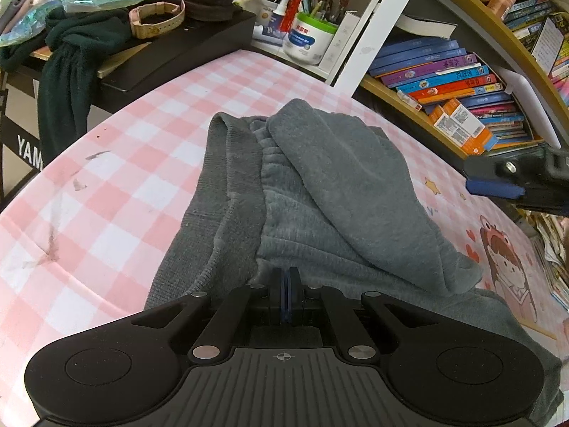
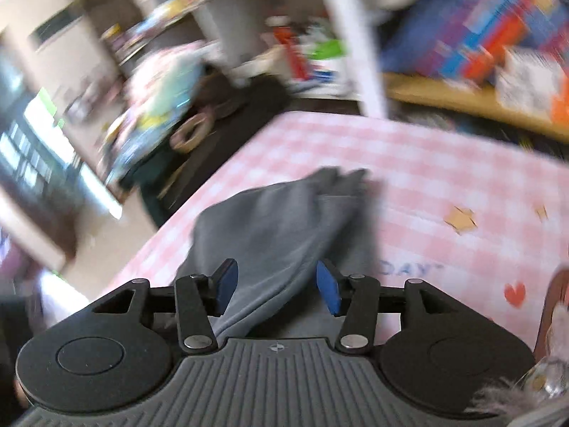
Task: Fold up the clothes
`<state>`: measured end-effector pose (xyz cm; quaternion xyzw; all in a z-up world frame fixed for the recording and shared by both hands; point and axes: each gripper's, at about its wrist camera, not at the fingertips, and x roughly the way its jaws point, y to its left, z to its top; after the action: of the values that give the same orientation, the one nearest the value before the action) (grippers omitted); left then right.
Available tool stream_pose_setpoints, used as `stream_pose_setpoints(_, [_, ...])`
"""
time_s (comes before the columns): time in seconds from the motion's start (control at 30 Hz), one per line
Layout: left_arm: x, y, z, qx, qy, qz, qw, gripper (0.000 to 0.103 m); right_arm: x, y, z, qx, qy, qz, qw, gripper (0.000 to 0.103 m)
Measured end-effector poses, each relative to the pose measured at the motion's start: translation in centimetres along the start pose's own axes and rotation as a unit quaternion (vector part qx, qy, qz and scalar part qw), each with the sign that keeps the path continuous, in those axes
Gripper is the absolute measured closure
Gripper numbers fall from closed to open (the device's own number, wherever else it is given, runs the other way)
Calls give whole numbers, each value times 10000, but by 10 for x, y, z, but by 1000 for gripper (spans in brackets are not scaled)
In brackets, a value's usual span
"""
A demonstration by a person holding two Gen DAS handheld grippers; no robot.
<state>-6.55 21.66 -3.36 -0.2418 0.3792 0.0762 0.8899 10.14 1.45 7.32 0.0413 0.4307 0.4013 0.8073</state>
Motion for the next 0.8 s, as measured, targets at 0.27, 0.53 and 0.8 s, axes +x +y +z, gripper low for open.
stream_pose_setpoints(0.27, [0,-3,-1,102,-20,39,9999,99,57,-43,19,1556,496,5,9866,58])
stream_pose_setpoints(0.53, [0,-6,1,161,43,111,9998,99,70,-27,17,1014,363,-184,9940,96])
stream_pose_setpoints(0.8, [2,-2,7,137,201,26,9997,99,-39,-82,29,1248,-1354,-1657,9688,96])
